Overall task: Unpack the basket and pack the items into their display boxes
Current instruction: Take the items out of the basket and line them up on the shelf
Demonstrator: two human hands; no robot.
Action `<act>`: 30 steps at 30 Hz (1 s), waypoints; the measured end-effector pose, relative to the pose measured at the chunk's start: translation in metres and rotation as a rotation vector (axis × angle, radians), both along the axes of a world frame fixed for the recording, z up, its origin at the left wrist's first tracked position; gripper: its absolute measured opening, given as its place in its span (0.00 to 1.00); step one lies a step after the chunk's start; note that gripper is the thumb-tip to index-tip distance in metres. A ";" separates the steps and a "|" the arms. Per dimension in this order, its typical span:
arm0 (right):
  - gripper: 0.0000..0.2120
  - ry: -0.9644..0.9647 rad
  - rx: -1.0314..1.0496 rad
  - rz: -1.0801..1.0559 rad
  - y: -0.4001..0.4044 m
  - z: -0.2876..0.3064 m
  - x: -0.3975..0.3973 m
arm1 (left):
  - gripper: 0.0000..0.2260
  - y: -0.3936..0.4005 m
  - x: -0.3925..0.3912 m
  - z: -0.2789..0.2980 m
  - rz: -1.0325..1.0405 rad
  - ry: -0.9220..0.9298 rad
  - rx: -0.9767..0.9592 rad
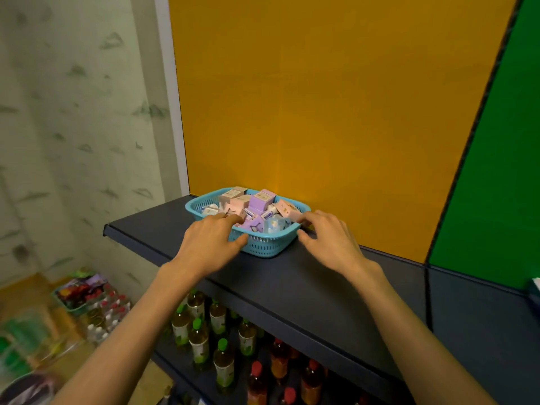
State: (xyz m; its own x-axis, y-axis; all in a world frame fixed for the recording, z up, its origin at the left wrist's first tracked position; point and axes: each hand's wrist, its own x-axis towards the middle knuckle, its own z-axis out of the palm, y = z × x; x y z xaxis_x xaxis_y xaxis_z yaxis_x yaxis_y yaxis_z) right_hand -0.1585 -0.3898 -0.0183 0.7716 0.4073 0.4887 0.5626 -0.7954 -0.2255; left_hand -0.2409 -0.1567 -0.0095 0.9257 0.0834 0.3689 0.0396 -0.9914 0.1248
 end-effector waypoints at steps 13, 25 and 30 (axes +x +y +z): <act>0.12 0.052 0.014 -0.134 0.068 0.002 0.096 | 0.16 0.076 0.142 0.013 -0.180 0.027 -0.038; 0.10 0.114 -0.063 -0.267 0.096 0.006 0.115 | 0.13 0.083 0.230 -0.015 -0.539 0.267 0.187; 0.08 0.127 -0.083 -0.283 0.110 0.007 0.119 | 0.14 0.085 0.246 -0.014 -0.597 0.276 0.181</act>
State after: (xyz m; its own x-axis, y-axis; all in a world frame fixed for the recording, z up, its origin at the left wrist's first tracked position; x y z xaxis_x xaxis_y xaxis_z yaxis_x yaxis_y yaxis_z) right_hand -0.0392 -0.2798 -0.0118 0.9125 0.2025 0.3554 0.2883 -0.9348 -0.2077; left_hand 0.0051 -0.0714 -0.0239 0.8561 -0.5117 0.0730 -0.5141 -0.8575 0.0186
